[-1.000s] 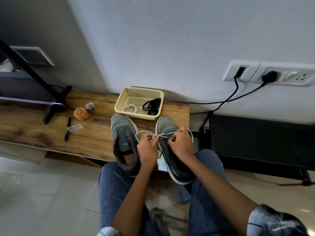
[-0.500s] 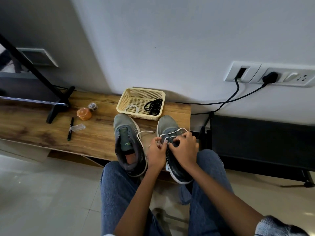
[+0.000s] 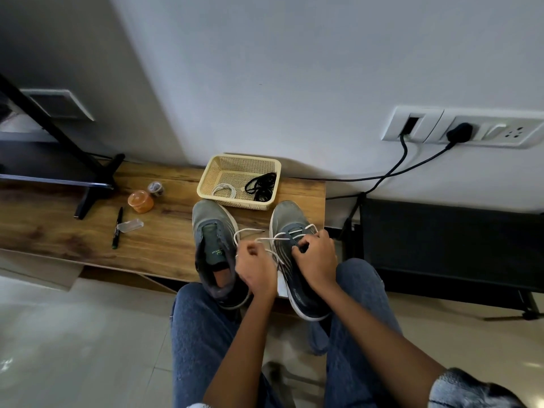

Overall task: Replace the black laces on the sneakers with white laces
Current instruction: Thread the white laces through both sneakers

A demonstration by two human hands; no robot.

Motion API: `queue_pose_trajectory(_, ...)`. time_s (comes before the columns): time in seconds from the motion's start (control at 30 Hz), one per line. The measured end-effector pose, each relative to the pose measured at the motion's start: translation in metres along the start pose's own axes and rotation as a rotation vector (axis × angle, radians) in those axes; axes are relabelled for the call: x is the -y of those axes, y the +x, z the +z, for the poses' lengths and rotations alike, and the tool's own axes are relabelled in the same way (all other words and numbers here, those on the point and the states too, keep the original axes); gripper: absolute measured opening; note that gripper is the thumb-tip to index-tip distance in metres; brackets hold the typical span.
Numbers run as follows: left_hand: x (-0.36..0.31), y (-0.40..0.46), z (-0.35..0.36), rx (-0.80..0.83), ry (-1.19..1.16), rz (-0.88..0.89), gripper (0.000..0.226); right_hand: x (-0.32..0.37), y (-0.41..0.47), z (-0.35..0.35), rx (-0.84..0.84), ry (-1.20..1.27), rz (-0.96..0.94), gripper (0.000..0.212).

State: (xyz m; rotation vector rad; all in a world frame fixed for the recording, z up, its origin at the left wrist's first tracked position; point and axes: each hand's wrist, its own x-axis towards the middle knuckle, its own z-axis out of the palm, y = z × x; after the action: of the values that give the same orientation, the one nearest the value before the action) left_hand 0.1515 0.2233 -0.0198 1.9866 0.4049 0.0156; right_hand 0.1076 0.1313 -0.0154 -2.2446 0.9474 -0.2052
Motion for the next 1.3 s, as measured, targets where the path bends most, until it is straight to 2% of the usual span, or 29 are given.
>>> queue_pose_trajectory(0.07, 0.003, 0.001, -0.007, -0.104, -0.089, 0.023, 0.009, -0.001, 0.001, 0.001, -0.025, 0.024, 0.007, 0.011)
queue_pose_trajectory(0.13, 0.001, -0.001, -0.010, -0.085, -0.108, 0.092, 0.003, 0.000, 0.001, 0.002, -0.044, 0.025, -0.003, 0.012)
queue_pose_trajectory(0.23, -0.001, -0.007, -0.005, 0.061, -0.118, 0.126, 0.009, 0.001, -0.002, 0.003, -0.068, -0.032, -0.033, 0.017)
queue_pose_trajectory(0.4, 0.000, -0.003, 0.005, 0.347, 0.060, 0.201, 0.034, 0.000, -0.010, 0.002, -0.056, -0.119, -0.134, 0.024)
queue_pose_trajectory(0.5, 0.002, 0.002, 0.013, 0.461, 0.141, 0.336, 0.046, -0.002, -0.015, 0.003, -0.032, -0.098, -0.198, 0.025)
queue_pose_trajectory(0.57, 0.003, 0.007, 0.018, 0.521, 0.225, 0.420, 0.045, -0.004, -0.018, 0.004, -0.009, -0.079, -0.213, 0.026)
queue_pose_trajectory(0.7, -0.001, 0.014, 0.023, 0.487, 0.462, 0.500, 0.025, -0.005, -0.019, 0.003, 0.017, -0.071, -0.206, 0.030)
queue_pose_trajectory(0.83, -0.009, 0.010, 0.019, 0.433, 0.499, 0.517, 0.017, -0.005, -0.019, 0.005, 0.015, -0.069, -0.183, 0.027)
queue_pose_trajectory(0.9, -0.010, 0.005, 0.014, 0.321, 0.389, 0.419, 0.014, -0.005, -0.019, 0.005, 0.007, -0.066, -0.161, 0.027)
queue_pose_trajectory(1.0, -0.011, -0.002, 0.005, 0.101, 0.086, 0.145, 0.009, -0.005, -0.019, 0.004, 0.013, -0.076, -0.138, 0.033)
queue_pose_trajectory(1.07, -0.010, -0.005, 0.000, 0.044, -0.027, 0.056, 0.009, -0.005, -0.020, 0.004, 0.010, -0.080, -0.138, 0.034)
queue_pose_trajectory(1.17, -0.008, -0.009, -0.002, 0.110, 0.028, 0.064, 0.013, -0.005, -0.020, 0.004, 0.005, -0.074, -0.136, 0.034)
queue_pose_trajectory(1.3, -0.001, -0.003, 0.008, 0.364, 0.206, 0.257, 0.031, -0.005, -0.019, 0.003, 0.012, -0.075, -0.141, 0.031)
